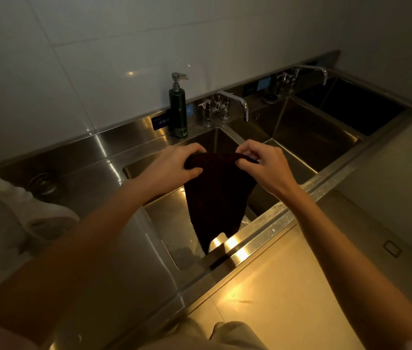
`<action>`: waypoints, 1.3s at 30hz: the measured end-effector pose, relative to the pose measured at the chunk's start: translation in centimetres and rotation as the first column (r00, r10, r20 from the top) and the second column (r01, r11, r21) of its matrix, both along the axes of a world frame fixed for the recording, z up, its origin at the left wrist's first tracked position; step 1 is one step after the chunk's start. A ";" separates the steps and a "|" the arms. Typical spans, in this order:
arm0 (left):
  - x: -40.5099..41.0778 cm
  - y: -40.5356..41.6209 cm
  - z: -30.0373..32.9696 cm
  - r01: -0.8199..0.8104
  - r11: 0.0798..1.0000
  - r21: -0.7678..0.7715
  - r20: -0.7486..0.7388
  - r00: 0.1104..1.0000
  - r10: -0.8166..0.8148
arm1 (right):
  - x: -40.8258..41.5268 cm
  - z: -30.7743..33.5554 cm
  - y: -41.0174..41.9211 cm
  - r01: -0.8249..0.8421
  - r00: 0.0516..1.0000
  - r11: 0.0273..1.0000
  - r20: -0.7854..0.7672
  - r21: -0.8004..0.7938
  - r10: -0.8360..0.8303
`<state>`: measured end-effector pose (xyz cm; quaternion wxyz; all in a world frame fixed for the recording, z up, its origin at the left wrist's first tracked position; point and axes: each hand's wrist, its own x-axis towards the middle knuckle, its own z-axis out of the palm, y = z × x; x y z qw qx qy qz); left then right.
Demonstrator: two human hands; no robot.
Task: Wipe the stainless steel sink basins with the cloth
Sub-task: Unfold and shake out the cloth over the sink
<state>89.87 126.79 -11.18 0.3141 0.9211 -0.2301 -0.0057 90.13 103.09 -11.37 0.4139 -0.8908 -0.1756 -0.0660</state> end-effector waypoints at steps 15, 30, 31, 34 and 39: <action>3.2 0.1 -2.8 0.031 0.765 0.644 0.294 0.913 -0.284 | -1.0 -5.6 2.0 0.146 0.987 0.928 0.111 -0.342 -0.114; -3.3 11.4 -7.4 0.348 0.693 0.631 0.186 0.799 -0.571 | -12.2 -9.9 13.6 0.309 0.932 0.901 -0.093 -0.304 -0.350; -3.9 12.0 -7.6 0.365 0.684 0.632 0.178 0.790 -0.587 | -13.1 -9.8 14.5 0.320 0.927 0.896 -0.093 -0.308 -0.363; -5.1 13.7 -8.4 0.402 0.648 0.647 0.146 0.769 -0.623 | -15.4 -9.9 17.1 0.341 0.907 0.884 -0.135 -0.318 -0.398; -6.8 16.7 -9.8 0.435 0.624 0.649 0.176 0.712 -0.680 | -19.0 -11.6 21.5 0.364 0.880 0.872 -0.187 -0.328 -0.437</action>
